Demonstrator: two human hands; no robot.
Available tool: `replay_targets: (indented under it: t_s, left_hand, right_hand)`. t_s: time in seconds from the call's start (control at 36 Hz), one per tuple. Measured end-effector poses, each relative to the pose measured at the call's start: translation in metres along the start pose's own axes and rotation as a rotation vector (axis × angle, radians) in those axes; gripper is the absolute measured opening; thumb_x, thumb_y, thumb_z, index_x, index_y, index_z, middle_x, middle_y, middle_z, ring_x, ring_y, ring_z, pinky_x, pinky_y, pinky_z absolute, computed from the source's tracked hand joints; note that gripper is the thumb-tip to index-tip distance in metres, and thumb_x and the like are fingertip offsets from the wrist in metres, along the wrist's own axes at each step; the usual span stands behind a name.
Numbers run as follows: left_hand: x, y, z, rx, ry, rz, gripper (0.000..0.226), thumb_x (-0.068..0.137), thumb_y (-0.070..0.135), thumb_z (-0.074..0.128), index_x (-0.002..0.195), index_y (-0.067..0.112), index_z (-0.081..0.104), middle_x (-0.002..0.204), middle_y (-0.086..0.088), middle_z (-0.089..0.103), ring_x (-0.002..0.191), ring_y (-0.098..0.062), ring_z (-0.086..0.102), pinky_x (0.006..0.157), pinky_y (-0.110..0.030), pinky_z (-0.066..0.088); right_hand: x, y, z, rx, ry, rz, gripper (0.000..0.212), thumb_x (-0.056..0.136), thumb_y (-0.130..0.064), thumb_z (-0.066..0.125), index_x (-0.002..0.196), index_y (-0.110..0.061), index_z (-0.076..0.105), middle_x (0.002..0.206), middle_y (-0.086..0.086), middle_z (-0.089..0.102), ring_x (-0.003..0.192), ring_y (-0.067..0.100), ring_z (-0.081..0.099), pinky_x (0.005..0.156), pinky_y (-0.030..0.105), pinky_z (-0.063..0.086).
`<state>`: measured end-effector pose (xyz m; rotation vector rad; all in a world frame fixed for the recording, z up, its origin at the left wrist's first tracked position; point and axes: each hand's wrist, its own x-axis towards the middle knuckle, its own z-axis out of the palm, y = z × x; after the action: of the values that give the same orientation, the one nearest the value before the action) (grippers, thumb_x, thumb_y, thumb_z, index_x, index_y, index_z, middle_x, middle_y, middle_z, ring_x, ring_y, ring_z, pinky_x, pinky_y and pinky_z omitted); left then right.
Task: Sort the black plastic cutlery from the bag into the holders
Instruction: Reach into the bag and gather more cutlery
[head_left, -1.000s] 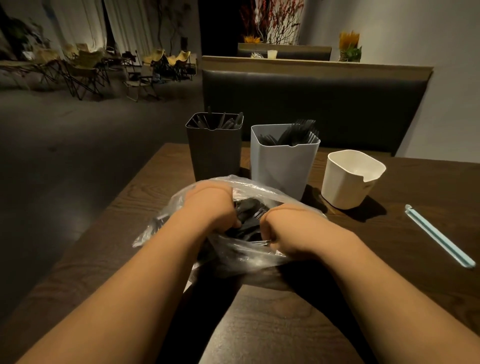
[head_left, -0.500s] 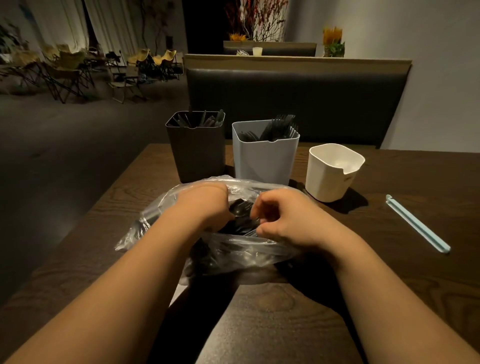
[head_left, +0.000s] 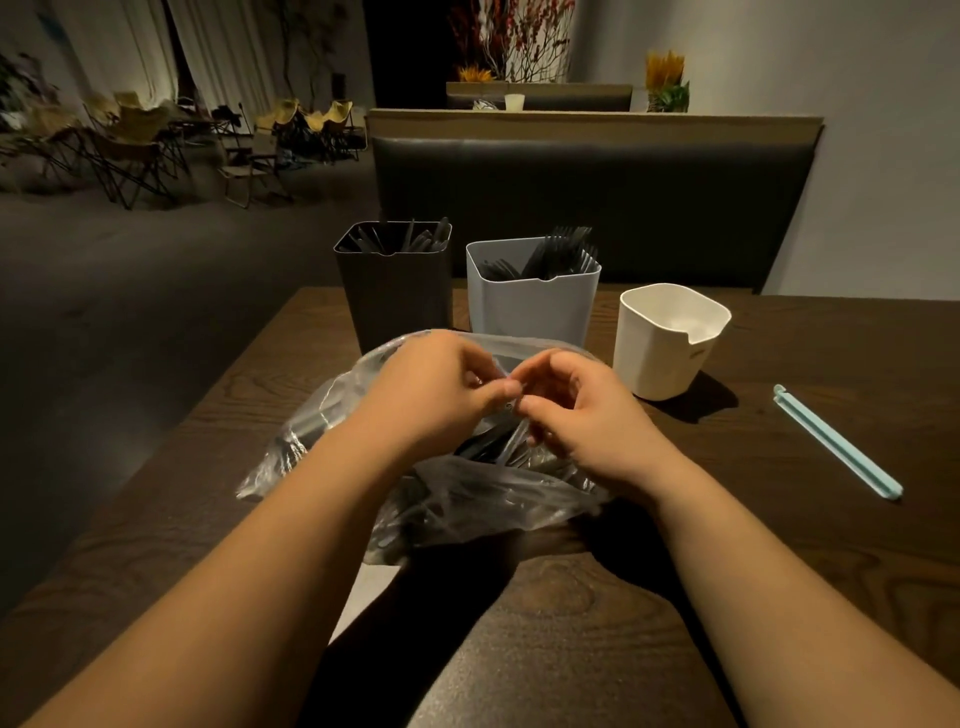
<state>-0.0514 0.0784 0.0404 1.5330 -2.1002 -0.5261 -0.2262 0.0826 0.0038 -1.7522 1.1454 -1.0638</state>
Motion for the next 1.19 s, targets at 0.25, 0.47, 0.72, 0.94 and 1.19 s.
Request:
replay_targets:
  t_s: [0.25, 0.47, 0.72, 0.94, 1.19]
  left_hand:
    - [-0.002, 0.002, 0.020, -0.423, 0.021, -0.180, 0.030, 0.108, 0.026, 0.040, 0.099, 0.015, 0.066, 0.065, -0.004, 0.057, 0.060, -0.017, 0.059, 0.055, -0.029, 0.051]
    - [-0.004, 0.001, 0.035, -0.476, 0.086, -0.173, 0.019, 0.105, 0.023, 0.051, 0.092, 0.022, 0.065, 0.068, 0.010, 0.068, 0.066, -0.005, 0.062, 0.065, -0.020, 0.047]
    - [-0.005, 0.001, 0.052, -0.647, 0.131, -0.155, 0.011, 0.096, 0.028, 0.067, 0.085, 0.028, 0.070, 0.087, 0.003, 0.076, 0.087, -0.015, 0.072, 0.087, -0.044, 0.058]
    - [-0.008, -0.004, 0.055, -0.740, 0.352, -0.108, 0.018, 0.088, 0.023, 0.078, 0.088, 0.026, 0.059, 0.084, -0.002, 0.069, 0.074, -0.020, 0.071, 0.067, -0.045, 0.061]
    - [-0.014, 0.000, 0.052, -0.949, 0.240, -0.067, 0.013, 0.092, 0.014, 0.071, 0.081, 0.021, 0.072, 0.076, -0.007, 0.072, 0.070, -0.027, 0.067, 0.068, -0.044, 0.056]
  right_hand:
    - [0.000, 0.001, 0.000, -0.075, -0.001, 0.038, 0.034, 0.092, 0.008, 0.049, 0.105, -0.024, 0.050, 0.108, 0.005, 0.060, 0.073, 0.010, 0.061, 0.068, 0.028, 0.054]
    - [0.003, 0.009, 0.002, -0.008, 0.263, 0.015, 0.031, 0.088, 0.005, 0.067, 0.096, -0.022, 0.053, 0.089, 0.007, 0.067, 0.077, 0.015, 0.069, 0.068, 0.028, 0.059]
    - [-0.001, 0.000, 0.003, 0.244, 0.321, 0.083, 0.010, 0.093, -0.007, 0.067, 0.093, -0.012, 0.076, 0.080, 0.008, 0.074, 0.066, 0.016, 0.069, 0.062, 0.026, 0.060]
    - [-0.002, -0.005, 0.006, 0.348, 0.191, 0.097, 0.020, 0.101, -0.009, 0.054, 0.096, -0.015, 0.073, 0.083, 0.005, 0.075, 0.072, 0.017, 0.072, 0.062, 0.027, 0.060]
    - [-0.004, -0.009, -0.008, 0.212, 0.154, -0.010, 0.017, 0.090, -0.003, 0.069, 0.097, -0.016, 0.077, 0.091, 0.003, 0.078, 0.083, 0.018, 0.075, 0.072, 0.029, 0.060]
